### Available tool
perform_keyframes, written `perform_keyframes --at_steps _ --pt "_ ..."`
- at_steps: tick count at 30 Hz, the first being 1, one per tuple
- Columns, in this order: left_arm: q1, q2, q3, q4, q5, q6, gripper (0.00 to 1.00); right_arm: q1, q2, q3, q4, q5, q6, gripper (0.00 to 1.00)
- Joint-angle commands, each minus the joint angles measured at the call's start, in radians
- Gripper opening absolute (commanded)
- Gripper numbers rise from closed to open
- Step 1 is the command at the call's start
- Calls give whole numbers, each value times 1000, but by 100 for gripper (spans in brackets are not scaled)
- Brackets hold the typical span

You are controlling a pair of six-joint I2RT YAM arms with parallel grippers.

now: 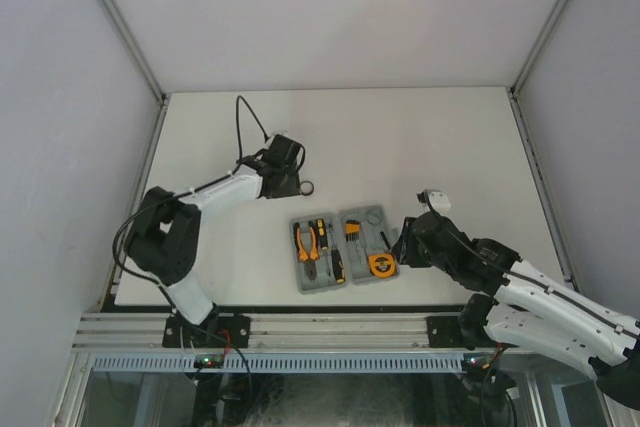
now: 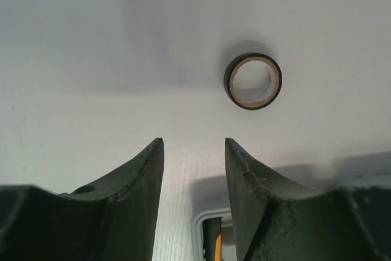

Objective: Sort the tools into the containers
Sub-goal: Pick up the engineering item from the center of the board.

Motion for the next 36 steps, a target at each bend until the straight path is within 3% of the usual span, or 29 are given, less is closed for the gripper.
perform_keyframes --at_steps 1,18,36 --pt "21 86 121 17 77 55 49 -5 -1 37 14 19 -7 32" --pt "47 246 249 31 118 62 48 -10 38 37 35 7 -13 32" --pt "48 335 284 22 136 66 30 -10 15 37 21 9 -7 32"
